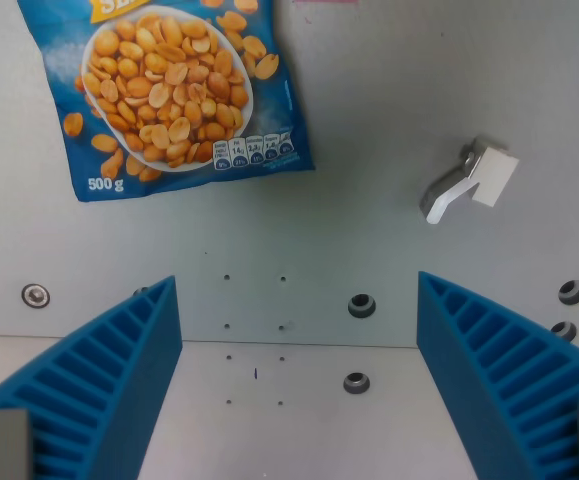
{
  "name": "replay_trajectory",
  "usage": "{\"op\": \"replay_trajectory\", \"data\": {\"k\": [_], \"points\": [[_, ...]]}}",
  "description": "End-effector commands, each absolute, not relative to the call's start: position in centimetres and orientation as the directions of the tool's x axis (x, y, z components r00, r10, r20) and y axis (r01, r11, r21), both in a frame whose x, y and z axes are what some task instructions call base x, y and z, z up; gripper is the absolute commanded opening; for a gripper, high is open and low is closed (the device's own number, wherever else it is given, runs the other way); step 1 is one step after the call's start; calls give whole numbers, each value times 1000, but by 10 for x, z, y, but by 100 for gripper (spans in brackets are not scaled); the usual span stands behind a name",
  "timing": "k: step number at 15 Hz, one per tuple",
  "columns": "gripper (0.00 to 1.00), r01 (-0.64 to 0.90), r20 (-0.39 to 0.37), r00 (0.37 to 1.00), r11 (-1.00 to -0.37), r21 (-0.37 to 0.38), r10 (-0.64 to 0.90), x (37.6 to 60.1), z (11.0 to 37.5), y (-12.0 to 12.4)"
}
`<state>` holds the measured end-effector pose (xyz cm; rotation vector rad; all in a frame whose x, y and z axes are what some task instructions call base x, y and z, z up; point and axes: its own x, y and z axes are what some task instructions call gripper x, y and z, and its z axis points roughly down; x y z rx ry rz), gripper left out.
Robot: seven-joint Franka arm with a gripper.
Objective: Move in base negative z
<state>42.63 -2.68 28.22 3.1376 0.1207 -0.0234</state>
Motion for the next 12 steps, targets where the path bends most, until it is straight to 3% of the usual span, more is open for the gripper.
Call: {"op": "replay_trajectory", "data": {"k": [1,12], "points": [[100,77,-9,997,-997,2,77,427,280,-27],[100,77,-9,997,-997,2,77,430,225,-27]]}}
